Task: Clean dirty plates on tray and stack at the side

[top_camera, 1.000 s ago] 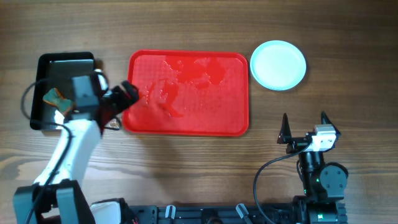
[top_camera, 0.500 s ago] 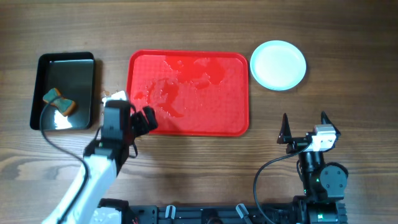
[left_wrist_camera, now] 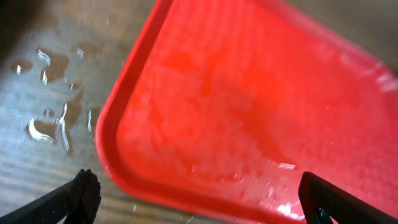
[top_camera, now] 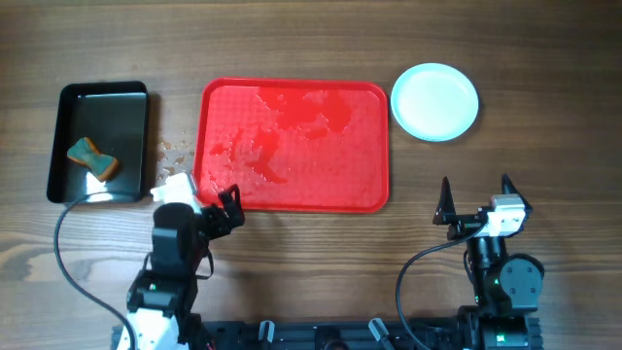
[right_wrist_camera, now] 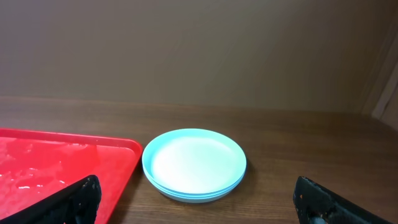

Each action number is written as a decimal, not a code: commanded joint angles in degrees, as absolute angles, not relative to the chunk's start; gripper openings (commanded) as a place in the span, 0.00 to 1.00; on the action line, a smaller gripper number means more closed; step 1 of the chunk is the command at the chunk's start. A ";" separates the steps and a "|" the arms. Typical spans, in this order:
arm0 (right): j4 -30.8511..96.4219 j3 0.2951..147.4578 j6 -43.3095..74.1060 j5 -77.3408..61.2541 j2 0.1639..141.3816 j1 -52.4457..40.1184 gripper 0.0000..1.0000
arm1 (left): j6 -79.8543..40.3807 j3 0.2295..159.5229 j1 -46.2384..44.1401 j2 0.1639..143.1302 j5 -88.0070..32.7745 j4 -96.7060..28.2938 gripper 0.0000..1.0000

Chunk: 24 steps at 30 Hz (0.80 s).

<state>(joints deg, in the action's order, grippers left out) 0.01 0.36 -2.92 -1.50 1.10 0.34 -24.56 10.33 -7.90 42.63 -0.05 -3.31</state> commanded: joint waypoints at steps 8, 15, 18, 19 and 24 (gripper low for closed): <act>-0.12 0.30 -3.42 -2.63 0.27 0.62 1.00 | -24.45 0.89 -8.21 26.70 -0.99 1.34 1.00; -0.12 0.30 -3.44 -2.61 0.27 0.62 1.00 | -22.26 0.34 -8.19 17.78 -0.58 -2.90 1.00; -0.12 0.30 -3.44 -2.61 0.27 0.62 1.00 | -19.29 0.34 -8.21 14.79 -0.80 -4.40 1.00; -0.12 0.30 -3.44 -2.61 0.27 0.62 1.00 | -17.93 0.34 -8.21 13.41 -0.80 -4.40 1.00; -0.12 0.30 -3.42 -2.63 0.27 0.62 1.00 | -15.51 0.34 -8.21 9.21 -1.02 -4.43 1.00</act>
<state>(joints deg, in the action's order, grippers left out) 0.01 0.36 -2.92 -1.50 1.08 0.34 -19.14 0.69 -7.90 11.92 -0.49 -4.29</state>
